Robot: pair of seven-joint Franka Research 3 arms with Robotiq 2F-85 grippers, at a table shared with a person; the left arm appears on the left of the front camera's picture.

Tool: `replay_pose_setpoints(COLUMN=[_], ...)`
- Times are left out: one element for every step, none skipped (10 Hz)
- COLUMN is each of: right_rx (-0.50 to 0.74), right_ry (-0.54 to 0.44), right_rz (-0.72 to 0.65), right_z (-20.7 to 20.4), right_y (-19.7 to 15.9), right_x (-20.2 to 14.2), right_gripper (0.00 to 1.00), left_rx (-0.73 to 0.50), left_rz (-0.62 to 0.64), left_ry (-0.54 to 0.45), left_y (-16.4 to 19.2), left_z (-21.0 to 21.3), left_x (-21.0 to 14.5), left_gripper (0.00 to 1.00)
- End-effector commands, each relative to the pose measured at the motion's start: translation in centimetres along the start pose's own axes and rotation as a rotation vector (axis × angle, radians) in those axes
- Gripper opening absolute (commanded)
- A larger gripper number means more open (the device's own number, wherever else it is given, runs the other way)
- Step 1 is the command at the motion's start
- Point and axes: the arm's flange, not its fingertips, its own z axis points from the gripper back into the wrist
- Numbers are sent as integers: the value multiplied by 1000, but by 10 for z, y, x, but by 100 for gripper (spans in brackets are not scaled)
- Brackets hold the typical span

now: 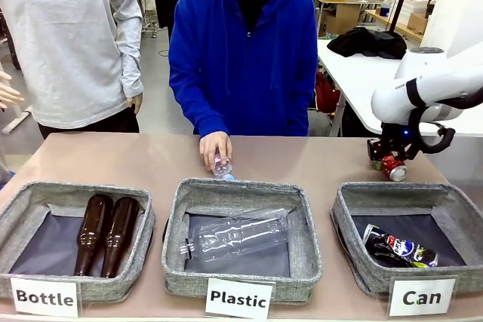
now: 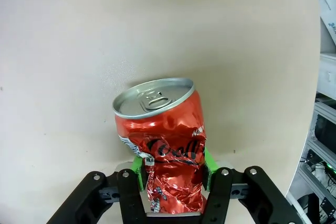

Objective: Sort the can waste into the basket.
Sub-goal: Pick up the can waste from the table and place it in the right Fabric basket.

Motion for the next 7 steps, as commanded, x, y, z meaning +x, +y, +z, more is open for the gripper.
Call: replay_pose_setpoints(right_rx=[21,20,18,22,14,18,38], right_ry=[15,13,4,-21,-39,-36,-32], right_rz=[6,3,1,1,4,8,20], right_z=[2,4,10,26,47,72,97], right_y=[-1,-2,-3,-5,-5,-2,3], right_x=[5,5,3,-3,-13,-30,-53], right_gripper=[0,0,0,0,0,0,0], left_rx=[0,0,0,0,0,0,0], left_rz=[8,8,8,8,8,8,8], left_ry=[6,6,6,6,6,6,6], left_y=[-1,-1,-1,-1,-1,-1,-1], left_z=[1,1,1,1,1,1,1], left_x=[-3,-3,-3,-3,-3,-3,-3], left_gripper=[100,100,100,100,100,100,100])
